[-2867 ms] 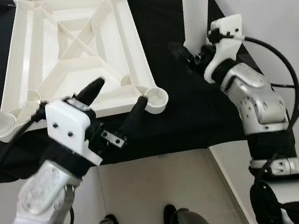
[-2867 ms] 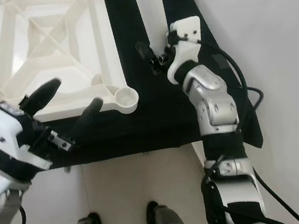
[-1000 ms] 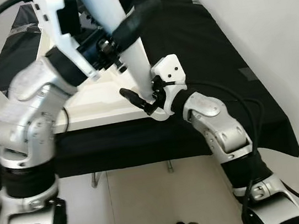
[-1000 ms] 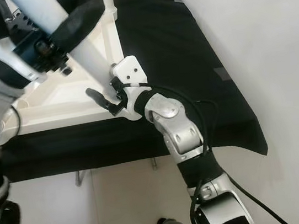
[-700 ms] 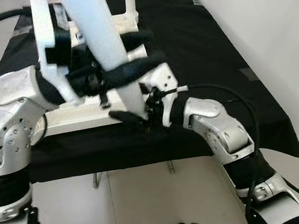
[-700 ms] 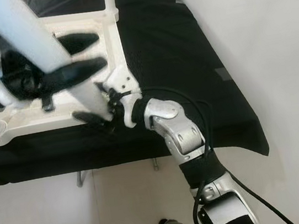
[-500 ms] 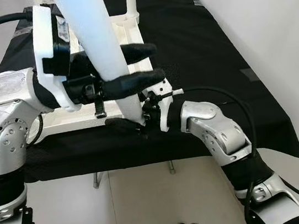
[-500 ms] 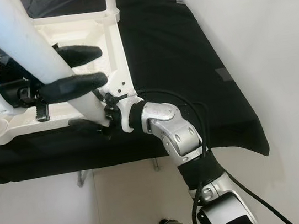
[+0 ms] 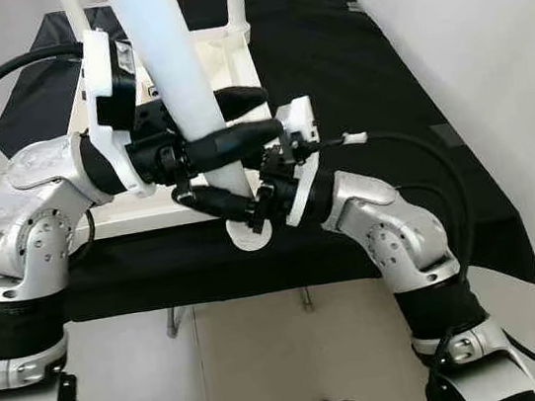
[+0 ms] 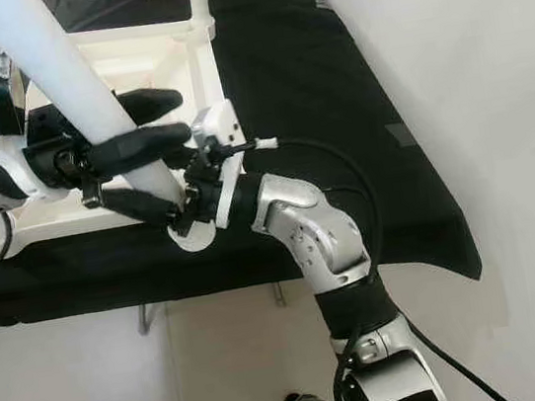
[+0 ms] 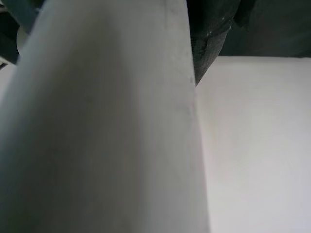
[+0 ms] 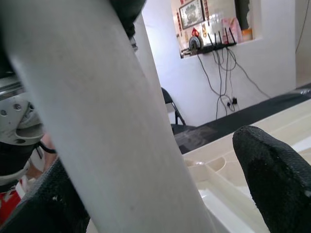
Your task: Building children table
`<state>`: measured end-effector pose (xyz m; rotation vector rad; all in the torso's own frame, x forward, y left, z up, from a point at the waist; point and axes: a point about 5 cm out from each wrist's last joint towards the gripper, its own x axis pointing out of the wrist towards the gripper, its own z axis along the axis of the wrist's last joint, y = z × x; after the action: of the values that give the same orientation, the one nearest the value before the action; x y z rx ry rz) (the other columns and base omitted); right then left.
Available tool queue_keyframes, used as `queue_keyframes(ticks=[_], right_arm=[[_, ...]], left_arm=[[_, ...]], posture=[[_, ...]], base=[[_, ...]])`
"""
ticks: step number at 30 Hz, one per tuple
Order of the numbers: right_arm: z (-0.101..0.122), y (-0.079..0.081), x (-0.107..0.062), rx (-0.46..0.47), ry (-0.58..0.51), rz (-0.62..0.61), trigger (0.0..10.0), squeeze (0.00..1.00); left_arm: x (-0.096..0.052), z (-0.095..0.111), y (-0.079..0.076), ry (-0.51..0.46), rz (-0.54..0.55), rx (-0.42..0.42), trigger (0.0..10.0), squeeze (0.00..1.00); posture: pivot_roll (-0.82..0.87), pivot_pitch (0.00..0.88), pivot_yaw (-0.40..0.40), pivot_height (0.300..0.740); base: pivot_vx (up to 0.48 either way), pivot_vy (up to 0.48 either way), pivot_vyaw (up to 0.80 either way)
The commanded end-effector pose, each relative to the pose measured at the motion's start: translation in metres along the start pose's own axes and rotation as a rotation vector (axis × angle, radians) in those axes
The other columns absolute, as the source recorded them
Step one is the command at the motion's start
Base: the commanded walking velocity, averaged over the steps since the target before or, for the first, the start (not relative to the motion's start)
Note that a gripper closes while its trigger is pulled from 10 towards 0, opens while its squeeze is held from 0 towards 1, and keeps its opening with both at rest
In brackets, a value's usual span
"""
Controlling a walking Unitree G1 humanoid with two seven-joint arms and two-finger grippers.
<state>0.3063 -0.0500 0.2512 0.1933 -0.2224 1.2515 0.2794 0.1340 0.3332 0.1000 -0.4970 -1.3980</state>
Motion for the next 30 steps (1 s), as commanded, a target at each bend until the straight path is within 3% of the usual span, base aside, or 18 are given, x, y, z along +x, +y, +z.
queue_keyframes(ticks=[1,2,6,9,20,21,22,23,30], right_arm=[[-0.002,0.003,-0.001,-0.008,-0.002,0.01,10.0,0.0],[-0.01,0.004,0.0,-0.06,0.073,0.019,10.0,0.0],[-0.019,0.007,0.003,-0.105,0.15,0.039,10.0,0.0],[-0.031,0.007,0.01,-0.152,0.269,0.049,10.0,0.0],[-0.028,-0.001,0.019,-0.157,0.309,0.007,10.0,0.0],[-0.027,-0.002,0.02,-0.148,0.311,-0.006,8.6,0.0],[-0.027,-0.002,0.02,-0.148,0.311,-0.006,8.6,0.0],[-0.028,-0.003,0.02,-0.134,0.318,-0.021,0.0,0.0],[-0.033,-0.004,0.02,-0.119,0.349,-0.031,0.0,0.0]], left_arm=[[0.004,0.008,-0.002,-0.059,-0.029,0.002,0.0,0.0],[0.006,0.009,-0.004,-0.078,-0.04,-0.012,0.0,0.0],[0.01,0.007,-0.008,-0.076,-0.071,-0.024,0.0,0.0],[0.018,0.002,-0.013,-0.07,-0.13,-0.048,0.0,0.0],[0.027,-0.001,-0.015,-0.056,-0.185,-0.066,0.0,0.0],[0.029,-0.002,-0.015,-0.055,-0.189,-0.065,0.0,0.0],[0.029,-0.002,-0.015,-0.055,-0.189,-0.065,0.0,0.0],[0.03,-0.001,-0.015,-0.057,-0.195,-0.065,0.0,0.0],[0.033,-0.001,-0.016,-0.057,-0.213,-0.063,0.0,0.0]], posture=[[0.08,0.13,-0.054,0.74],[0.08,0.131,-0.054,0.74],[0.08,0.131,-0.054,0.74],[0.08,0.132,-0.054,0.74],[0.07,0.133,-0.058,0.74],[0.07,0.133,-0.058,0.74],[0.07,0.133,-0.058,0.74],[0.07,0.132,-0.057,0.74],[0.07,0.131,-0.057,0.74]], base=[[0.0,0.0,0.0],[0.0,0.0,0.0],[0.0,0.0,0.0],[0.0,0.0,0.0],[0.0,0.0,0.0],[0.0,0.0,0.0],[0.0,0.0,0.0],[0.0,0.0,0.0],[0.0,0.0,0.0]])
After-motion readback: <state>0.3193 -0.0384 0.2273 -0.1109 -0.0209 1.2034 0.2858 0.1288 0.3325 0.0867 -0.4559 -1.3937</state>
